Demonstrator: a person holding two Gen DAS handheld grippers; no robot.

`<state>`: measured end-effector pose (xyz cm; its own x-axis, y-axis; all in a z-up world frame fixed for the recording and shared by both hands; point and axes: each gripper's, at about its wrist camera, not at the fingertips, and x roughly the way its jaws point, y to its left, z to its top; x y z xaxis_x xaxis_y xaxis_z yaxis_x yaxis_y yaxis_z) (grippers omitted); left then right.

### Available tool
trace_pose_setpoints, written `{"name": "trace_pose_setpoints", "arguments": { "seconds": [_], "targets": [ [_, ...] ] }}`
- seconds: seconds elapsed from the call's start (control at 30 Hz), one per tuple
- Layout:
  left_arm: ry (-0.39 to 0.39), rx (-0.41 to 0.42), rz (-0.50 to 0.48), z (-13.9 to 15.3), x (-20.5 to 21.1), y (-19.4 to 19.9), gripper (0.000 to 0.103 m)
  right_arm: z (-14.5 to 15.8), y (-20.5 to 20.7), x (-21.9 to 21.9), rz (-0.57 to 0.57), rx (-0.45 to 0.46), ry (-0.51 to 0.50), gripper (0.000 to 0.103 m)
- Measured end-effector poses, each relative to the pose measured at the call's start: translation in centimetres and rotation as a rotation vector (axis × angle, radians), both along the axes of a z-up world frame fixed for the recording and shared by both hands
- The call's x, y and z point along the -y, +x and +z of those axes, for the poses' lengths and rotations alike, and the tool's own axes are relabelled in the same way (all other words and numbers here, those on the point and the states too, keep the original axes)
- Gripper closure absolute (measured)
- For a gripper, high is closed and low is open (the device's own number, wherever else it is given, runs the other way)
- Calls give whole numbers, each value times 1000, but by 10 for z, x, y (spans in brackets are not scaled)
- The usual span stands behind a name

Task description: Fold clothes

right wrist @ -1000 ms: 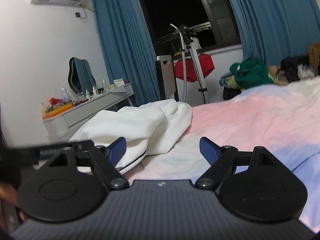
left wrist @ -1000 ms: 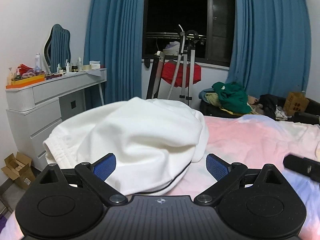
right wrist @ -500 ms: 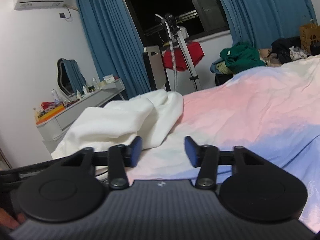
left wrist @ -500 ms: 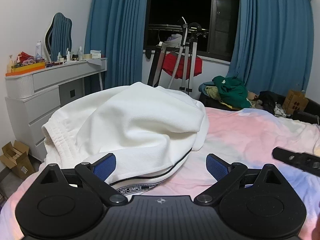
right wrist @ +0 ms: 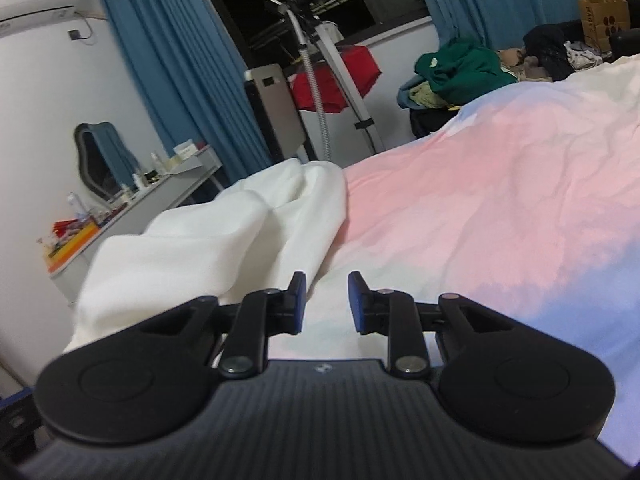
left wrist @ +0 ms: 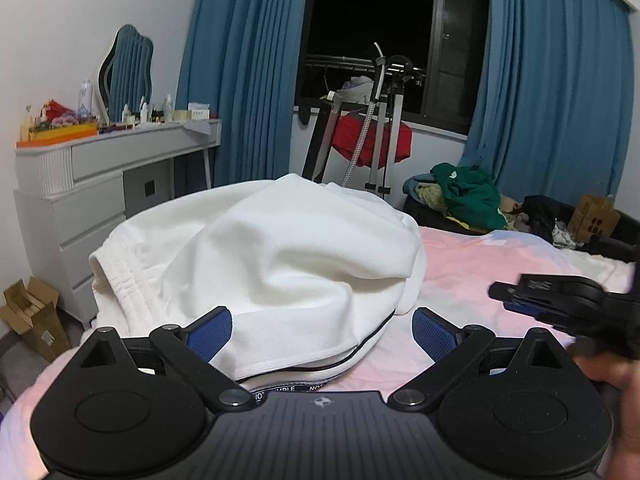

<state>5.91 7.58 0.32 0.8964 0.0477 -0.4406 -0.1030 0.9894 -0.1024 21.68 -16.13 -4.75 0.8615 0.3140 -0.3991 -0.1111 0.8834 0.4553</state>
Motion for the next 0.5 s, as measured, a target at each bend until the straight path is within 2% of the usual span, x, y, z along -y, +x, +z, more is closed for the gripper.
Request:
{"name": "trace_pose_setpoints", "arguments": {
  "seconds": [0.03, 0.1, 0.17, 0.3, 0.5],
  "targets": [
    [-9, -6, 1, -1, -1, 1, 5, -3, 10, -2, -14, -7, -6, 63],
    [-27, -19, 2, -3, -2, 4, 5, -10, 29, -6, -38, -22, -16, 33],
    [-71, -41, -12, -6, -4, 8, 5, -23, 45, -8, -22, -39, 20, 32],
    [-124, -75, -9, -15, -6, 17, 5, -62, 71, -8, 41, -111, 168, 33],
    [-178, -125, 12, -27, -9, 32, 5, -76, 95, -12, 58, -80, 272, 33]
  ]
}}
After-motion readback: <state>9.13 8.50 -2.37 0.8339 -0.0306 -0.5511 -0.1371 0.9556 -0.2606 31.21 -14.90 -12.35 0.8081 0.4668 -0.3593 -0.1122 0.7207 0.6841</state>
